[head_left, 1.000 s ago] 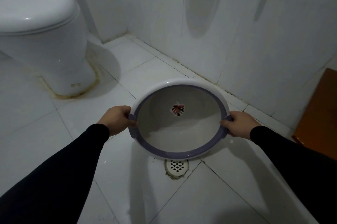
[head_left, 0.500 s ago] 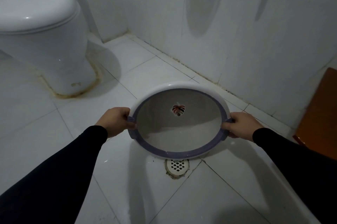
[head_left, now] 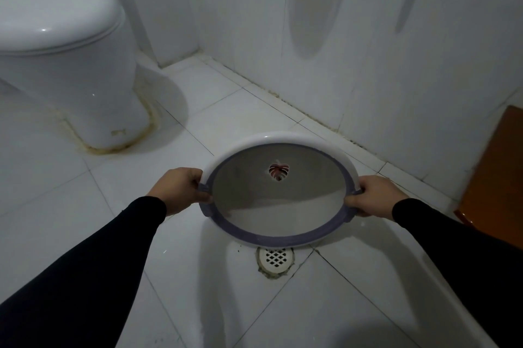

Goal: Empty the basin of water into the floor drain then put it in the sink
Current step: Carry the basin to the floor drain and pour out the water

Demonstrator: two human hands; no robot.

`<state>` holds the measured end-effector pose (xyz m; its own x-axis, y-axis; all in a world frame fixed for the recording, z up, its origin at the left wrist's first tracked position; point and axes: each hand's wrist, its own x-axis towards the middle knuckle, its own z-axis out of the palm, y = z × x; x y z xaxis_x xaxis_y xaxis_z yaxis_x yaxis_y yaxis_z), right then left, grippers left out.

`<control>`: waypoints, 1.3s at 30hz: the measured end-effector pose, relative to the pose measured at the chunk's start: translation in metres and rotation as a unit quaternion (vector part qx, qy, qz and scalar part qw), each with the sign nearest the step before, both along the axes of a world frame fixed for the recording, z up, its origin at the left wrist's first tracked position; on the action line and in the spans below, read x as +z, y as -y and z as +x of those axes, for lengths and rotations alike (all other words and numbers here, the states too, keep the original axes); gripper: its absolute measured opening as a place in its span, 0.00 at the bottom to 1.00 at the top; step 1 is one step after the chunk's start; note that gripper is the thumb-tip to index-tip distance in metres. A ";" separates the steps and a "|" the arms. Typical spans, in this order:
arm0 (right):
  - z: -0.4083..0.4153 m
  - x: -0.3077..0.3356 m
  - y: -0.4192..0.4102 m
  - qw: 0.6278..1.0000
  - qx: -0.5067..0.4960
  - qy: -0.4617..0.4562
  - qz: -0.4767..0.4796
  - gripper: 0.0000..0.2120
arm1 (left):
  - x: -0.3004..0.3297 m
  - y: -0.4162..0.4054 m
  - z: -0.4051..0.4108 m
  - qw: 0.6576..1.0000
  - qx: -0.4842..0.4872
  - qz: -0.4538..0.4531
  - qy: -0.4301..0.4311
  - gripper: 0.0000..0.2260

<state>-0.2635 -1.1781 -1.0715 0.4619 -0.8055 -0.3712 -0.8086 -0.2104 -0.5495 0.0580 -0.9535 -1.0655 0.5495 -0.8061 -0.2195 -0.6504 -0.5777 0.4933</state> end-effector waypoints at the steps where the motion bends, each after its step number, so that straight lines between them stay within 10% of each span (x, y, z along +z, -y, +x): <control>1: 0.000 0.001 0.000 1.000 0.002 -0.003 0.000 0.03 | 0.001 0.000 -0.001 1.000 -0.001 0.001 0.000 0.07; 39: -0.006 0.003 -0.001 0.996 0.050 -0.063 0.023 0.05 | -0.005 0.000 -0.003 0.991 -0.088 0.043 0.088 0.09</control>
<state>-0.2697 -1.1767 -1.0684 0.4856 -0.7393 -0.4666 -0.8485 -0.2701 -0.4551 0.0551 -0.9536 -1.0708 0.4380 -0.8752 -0.2056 -0.8160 -0.4830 0.3176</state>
